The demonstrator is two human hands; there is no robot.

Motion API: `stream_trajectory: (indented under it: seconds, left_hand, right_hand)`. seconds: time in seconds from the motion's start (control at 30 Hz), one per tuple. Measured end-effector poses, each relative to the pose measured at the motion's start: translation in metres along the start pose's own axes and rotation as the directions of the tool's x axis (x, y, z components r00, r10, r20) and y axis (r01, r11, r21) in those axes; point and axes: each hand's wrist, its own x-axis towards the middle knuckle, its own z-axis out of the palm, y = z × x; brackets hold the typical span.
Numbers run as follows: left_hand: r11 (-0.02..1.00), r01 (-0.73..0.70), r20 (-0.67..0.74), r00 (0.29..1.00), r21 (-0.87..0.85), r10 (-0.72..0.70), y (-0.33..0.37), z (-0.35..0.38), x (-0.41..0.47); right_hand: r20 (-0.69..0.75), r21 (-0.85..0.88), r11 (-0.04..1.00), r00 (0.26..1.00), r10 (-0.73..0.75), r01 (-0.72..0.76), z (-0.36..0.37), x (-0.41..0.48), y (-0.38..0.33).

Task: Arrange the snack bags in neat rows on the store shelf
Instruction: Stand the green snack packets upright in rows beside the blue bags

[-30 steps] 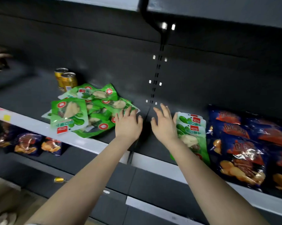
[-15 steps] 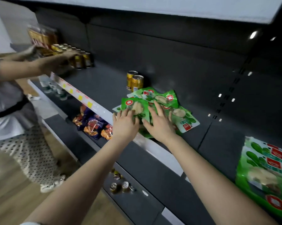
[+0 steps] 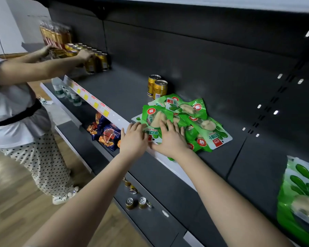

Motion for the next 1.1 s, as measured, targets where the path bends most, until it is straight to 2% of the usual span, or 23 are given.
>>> stream_trajectory:
  seconds: [0.1,0.3,0.47,0.73,0.8,0.87,0.97,1.1]
  left_hand:
    - [1.0,0.017,0.012,1.0,0.007,-0.017,0.0,0.004,0.001]
    - [0.999,0.034,0.036,0.999,-0.03,-0.033,0.0,-0.001,0.006]
    - [0.999,0.002,-0.121,0.993,-0.049,-0.008,-0.004,-0.007,0.005]
    - [0.986,-0.036,-0.164,0.986,-0.162,0.009,0.002,-0.013,-0.007]
    - [0.972,-0.073,-0.233,0.972,-0.225,0.019,0.011,-0.016,-0.014]
    - [0.94,-0.129,-0.282,0.959,-0.316,0.037,0.022,-0.022,-0.023]
    - [0.864,-0.236,-0.285,0.952,-0.445,0.113,0.036,-0.028,-0.034]
    - [0.853,-0.281,-0.19,0.957,-0.44,0.217,0.057,-0.018,-0.037]
  right_hand:
    - [-0.02,-0.021,1.0,1.0,0.01,-0.011,-0.001,0.001,-0.003]
    - [0.03,-0.028,0.999,0.999,0.02,-0.019,-0.004,0.0,-0.005]
    - [0.041,-0.041,0.999,0.999,0.018,-0.016,-0.007,-0.006,-0.004]
    - [0.036,0.076,0.997,0.999,-0.029,0.026,-0.017,-0.035,0.004]
    - [-0.012,0.127,0.99,0.999,-0.053,0.054,-0.019,-0.043,0.011]
    - [-0.107,0.273,0.961,0.994,-0.021,0.05,-0.024,-0.053,0.021]
    - [-0.296,0.439,0.898,0.949,0.104,0.039,-0.035,-0.07,0.038]
    - [-0.461,0.521,0.852,0.857,0.231,0.05,-0.059,-0.095,0.06]
